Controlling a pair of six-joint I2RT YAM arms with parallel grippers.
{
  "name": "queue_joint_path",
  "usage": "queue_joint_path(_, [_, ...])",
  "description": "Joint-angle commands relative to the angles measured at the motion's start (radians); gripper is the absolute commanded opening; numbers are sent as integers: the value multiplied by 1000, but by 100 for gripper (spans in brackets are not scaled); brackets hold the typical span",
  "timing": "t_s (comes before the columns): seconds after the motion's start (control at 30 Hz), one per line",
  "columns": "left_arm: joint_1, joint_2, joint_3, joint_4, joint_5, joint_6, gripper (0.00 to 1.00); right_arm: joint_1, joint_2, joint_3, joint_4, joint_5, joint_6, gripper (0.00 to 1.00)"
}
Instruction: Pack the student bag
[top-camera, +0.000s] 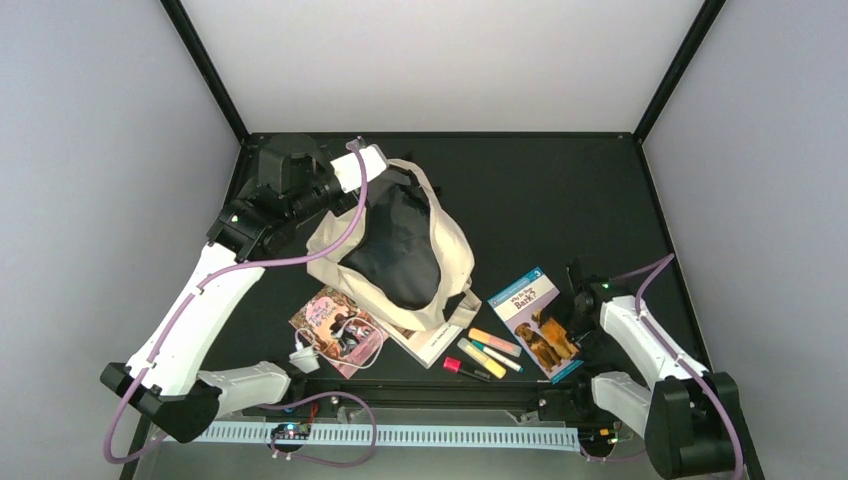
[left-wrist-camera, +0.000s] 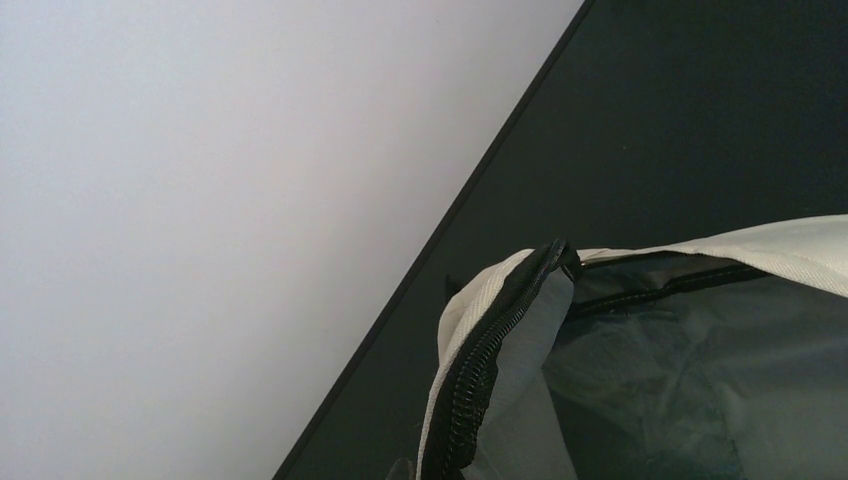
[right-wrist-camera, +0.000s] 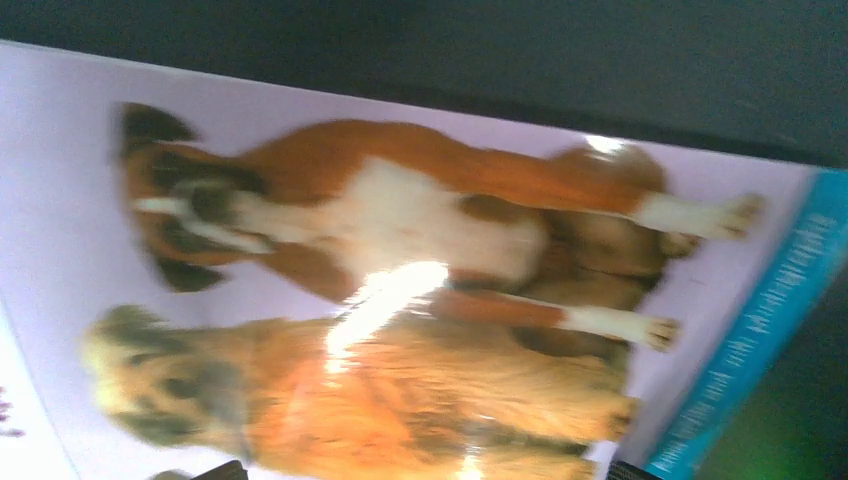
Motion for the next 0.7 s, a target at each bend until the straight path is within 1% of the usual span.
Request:
queue_joint_path(0.0, [7,-3,40,59,7,-20,1,2,44,11,494,-146,-68,93])
queue_joint_path(0.07, [7,0,39,55,3,-26,2,2,90,58,553,-189,-130,92])
queue_joint_path(0.17, [8,-3,16,52,11,-36,2,2,149,118,573,-289,-256,92])
queue_joint_path(0.23, [7,-7,-6,62,17,-37,2,2,165,176,478,-250,-335,92])
queue_joint_path(0.3, [7,-5,-18,69,18,-37,2,0,162,229,336,-123,-360,94])
queue_joint_path(0.33, [7,-4,-22,67,18,-38,2,-3,155,253,267,-58,-340,96])
queue_joint_path(0.4, [9,-7,-29,68,22,-38,2,-4,137,266,134,13,-277,100])
queue_joint_path(0.47, [7,-16,-41,68,27,-39,2,-8,106,250,19,66,-187,100])
queue_joint_path(0.57, [8,-33,-59,66,37,-40,2,-51,47,197,-119,94,-75,100])
queue_joint_path(0.67, [8,-47,-80,70,47,-40,2,-76,-10,114,-152,75,15,100])
